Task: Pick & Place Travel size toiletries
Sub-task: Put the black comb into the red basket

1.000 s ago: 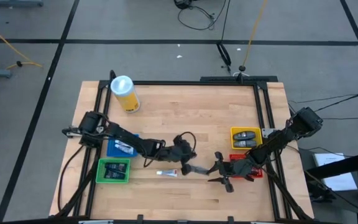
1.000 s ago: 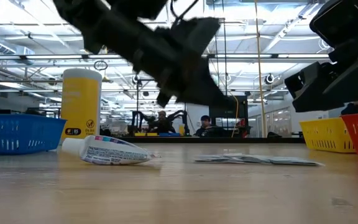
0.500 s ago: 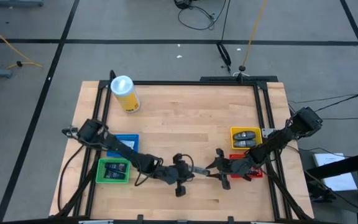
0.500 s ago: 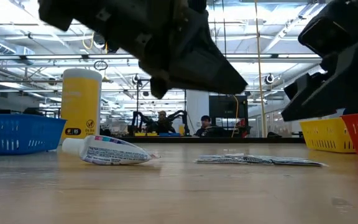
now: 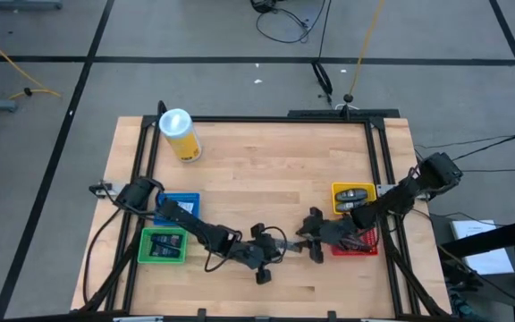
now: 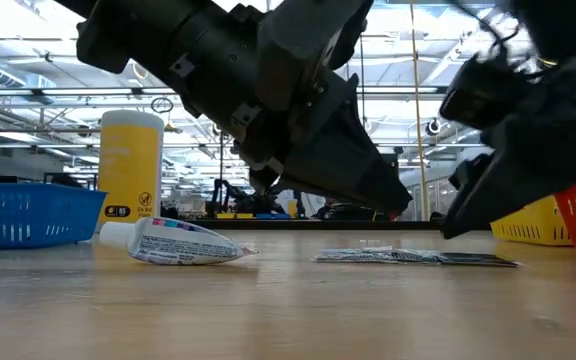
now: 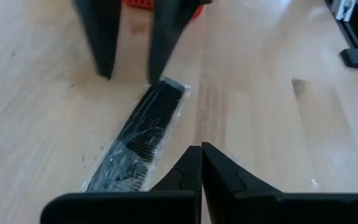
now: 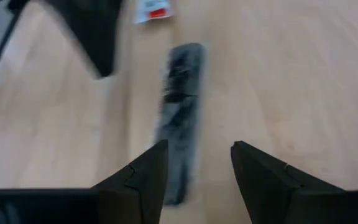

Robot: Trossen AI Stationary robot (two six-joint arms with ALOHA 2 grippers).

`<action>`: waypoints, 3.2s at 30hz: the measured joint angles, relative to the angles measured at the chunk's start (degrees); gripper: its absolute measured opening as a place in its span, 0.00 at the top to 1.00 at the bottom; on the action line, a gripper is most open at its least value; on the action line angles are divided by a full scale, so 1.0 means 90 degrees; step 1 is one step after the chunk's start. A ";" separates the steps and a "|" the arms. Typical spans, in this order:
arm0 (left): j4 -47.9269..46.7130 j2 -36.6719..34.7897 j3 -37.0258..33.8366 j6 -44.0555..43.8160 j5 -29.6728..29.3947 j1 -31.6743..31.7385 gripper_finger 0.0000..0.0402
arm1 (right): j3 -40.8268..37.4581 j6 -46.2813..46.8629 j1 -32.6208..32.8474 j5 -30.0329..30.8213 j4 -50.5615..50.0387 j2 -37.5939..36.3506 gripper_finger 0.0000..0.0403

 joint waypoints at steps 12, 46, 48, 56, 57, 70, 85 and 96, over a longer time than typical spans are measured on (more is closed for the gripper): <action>0.0726 0.0385 0.0010 0.0065 0.0231 0.0132 1.00 | 0.0012 0.0566 -0.0938 -0.1774 -0.0236 -0.0019 0.28; 0.1075 0.1249 0.0321 -0.0371 -0.0039 0.0415 0.99 | 0.0238 -0.0079 -0.0590 -0.3219 0.1382 0.1299 0.31; 0.1075 0.1249 0.0321 -0.0320 -0.0044 0.0413 1.00 | 0.0238 -0.0011 -0.0584 -0.3226 0.1250 0.1297 0.31; 0.1077 0.1249 0.0321 -0.0245 -0.0050 0.0413 1.00 | 0.0238 0.0024 -0.0589 -0.3249 0.1172 0.1297 0.31; 0.1078 0.1249 0.0321 -0.0242 -0.0074 0.0413 0.99 | 0.0238 -0.0019 -0.0590 -0.3250 0.1172 0.1297 0.31; 0.1080 0.1249 0.0318 -0.0231 -0.0202 0.0367 1.00 | 0.0238 -0.0567 -0.0586 -0.2783 0.0426 0.1290 0.63; 0.0193 0.0489 0.0282 0.0507 0.1272 0.0230 0.96 | 0.0233 -0.0705 -0.0518 -0.1991 -0.1707 -0.0136 0.92; -0.1376 -0.0953 0.0315 0.0450 -0.0446 -0.0430 0.96 | 0.0519 -0.0912 -0.0081 -0.0648 -0.2853 -0.2237 0.98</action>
